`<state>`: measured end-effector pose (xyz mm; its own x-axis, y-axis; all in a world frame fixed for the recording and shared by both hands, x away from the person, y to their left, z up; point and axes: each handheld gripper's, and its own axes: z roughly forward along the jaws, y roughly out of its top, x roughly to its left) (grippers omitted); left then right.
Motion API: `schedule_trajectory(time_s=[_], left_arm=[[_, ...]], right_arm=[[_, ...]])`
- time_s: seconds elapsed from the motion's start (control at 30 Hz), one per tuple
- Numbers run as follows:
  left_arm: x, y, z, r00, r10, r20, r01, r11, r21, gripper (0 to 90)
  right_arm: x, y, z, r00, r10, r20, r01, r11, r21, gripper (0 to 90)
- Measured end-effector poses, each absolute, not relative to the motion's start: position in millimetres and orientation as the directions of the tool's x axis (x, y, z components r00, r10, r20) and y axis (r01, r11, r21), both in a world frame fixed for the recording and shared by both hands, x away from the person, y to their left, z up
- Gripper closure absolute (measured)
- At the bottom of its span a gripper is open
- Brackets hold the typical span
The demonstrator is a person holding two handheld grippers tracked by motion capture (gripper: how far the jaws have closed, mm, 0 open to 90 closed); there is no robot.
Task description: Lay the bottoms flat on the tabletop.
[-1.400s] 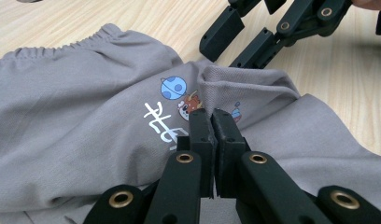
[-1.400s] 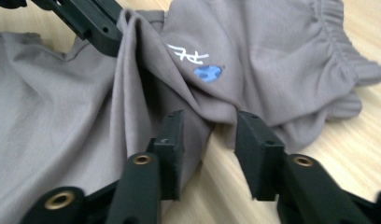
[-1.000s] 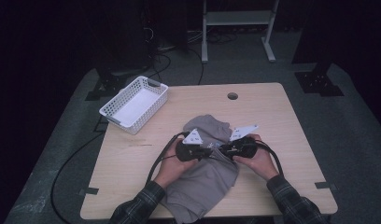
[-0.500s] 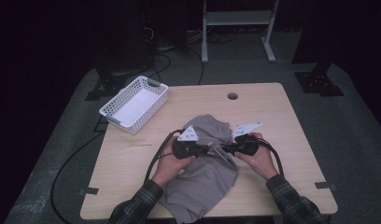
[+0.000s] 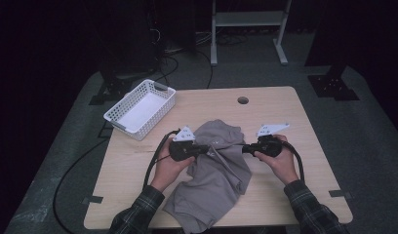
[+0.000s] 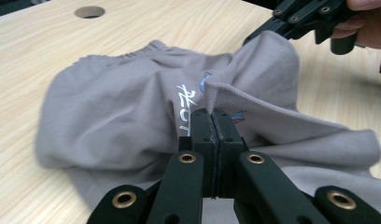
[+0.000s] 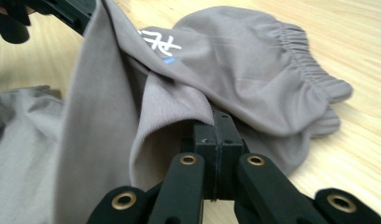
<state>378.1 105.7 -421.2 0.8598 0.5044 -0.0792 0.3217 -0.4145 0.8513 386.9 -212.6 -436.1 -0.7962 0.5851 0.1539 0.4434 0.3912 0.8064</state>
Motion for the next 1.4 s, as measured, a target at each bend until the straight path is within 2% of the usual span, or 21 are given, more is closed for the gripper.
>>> schedule_trajectory(time_s=[0.67,1.2,1.4], left_arm=[[393.6,148.9,-424.6,0.793,0.594,-0.139,0.397,-0.329,0.857,89.5],[404.9,189.6,-430.0,0.702,0.702,-0.122,0.447,-0.301,0.842,89.3],[409.4,200.2,-437.4,0.645,0.757,-0.105,0.494,-0.308,0.813,89.4]], right_arm=[[397.6,-250.9,-443.2,-0.707,0.69,0.157,0.504,0.335,0.796,89.4],[404.6,-272.1,-449.6,-0.629,0.763,0.15,0.55,0.301,0.779,89.4],[408.6,-280.6,-453.9,-0.588,0.801,0.113,0.563,0.305,0.768,89.4]])
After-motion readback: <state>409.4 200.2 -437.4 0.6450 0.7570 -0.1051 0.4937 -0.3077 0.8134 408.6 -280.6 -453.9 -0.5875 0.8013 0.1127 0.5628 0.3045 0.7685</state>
